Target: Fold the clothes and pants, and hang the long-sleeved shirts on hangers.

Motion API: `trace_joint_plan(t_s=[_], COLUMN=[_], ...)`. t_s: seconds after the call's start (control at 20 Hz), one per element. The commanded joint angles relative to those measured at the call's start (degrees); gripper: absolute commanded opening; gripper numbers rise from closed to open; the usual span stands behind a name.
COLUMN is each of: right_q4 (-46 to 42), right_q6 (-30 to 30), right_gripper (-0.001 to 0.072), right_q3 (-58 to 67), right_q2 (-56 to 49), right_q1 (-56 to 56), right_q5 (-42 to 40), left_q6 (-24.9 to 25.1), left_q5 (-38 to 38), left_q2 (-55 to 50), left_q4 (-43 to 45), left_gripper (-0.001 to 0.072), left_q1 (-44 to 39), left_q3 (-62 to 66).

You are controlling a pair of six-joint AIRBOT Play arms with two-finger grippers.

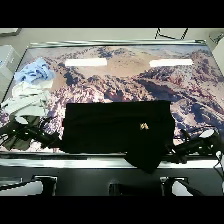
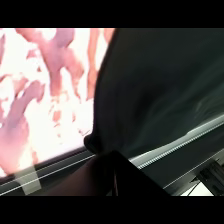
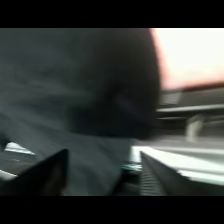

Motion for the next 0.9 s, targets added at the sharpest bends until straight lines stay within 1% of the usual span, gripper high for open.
trace_joint_plan(t_s=[0.0,0.05,0.1,0.2,0.25,0.3,0.4,0.5,0.6,0.7,0.85], right_q4=[2.8,3.1,4.1,5.5,5.5,5.6,7.8,10.4,10.6,10.6,10.6], right_q6=[-1.3,-1.7,-2.6,-5.4,-5.9,-5.6,-2.7,-1.0,0.3,0.5,4.3], right_gripper=[0.0299,0.0113,0.0038,0.0037,0.0036,0.0036,0.0036,0.0036,0.0036,0.0037,0.0037], right_q3=[-3.0,-2.9,-2.9,-1.0,1.3,4.8,12.8,21.2,29.6,37.4,47.9], right_q2=[0.1,0.1,0.1,0.1,0.1,0.1,0.0,-1.4,-5.1,-10.6,-20.5], right_q1=[0.0,0.0,0.0,0.0,0.0,0.0,0.0,0.1,2.6,7.1,10.3], right_q5=[-7.0,-7.1,-6.8,-4.7,-3.0,-0.8,2.1,2.3,2.4,0.5,-3.2], left_q6=[0.0,0.0,0.0,0.1,0.1,0.0,-3.3,-5.1,-6.8,-8.0,-11.1], left_q5=[0.0,0.0,0.0,0.0,0.0,-0.2,-0.9,-0.4,0.6,0.6,0.6], left_q2=[0.5,0.5,0.6,1.6,2.5,3.5,3.8,1.9,-1.3,-5.4,-12.6], left_q4=[-0.7,-0.7,-0.7,-1.6,-1.7,-2.0,-2.6,-2.6,-2.6,-2.6,-2.6], left_gripper=[0.0026,0.0026,0.0026,0.0026,0.0026,0.0026,0.0026,0.0026,0.0026,0.0026,0.0026], left_q1=[0.0,0.0,0.0,0.0,0.0,0.0,-0.3,-1.4,-2.9,-4.7,-6.0], left_q3=[0.0,0.0,0.0,0.2,1.0,2.6,7.3,13.7,20.6,28.0,39.0])
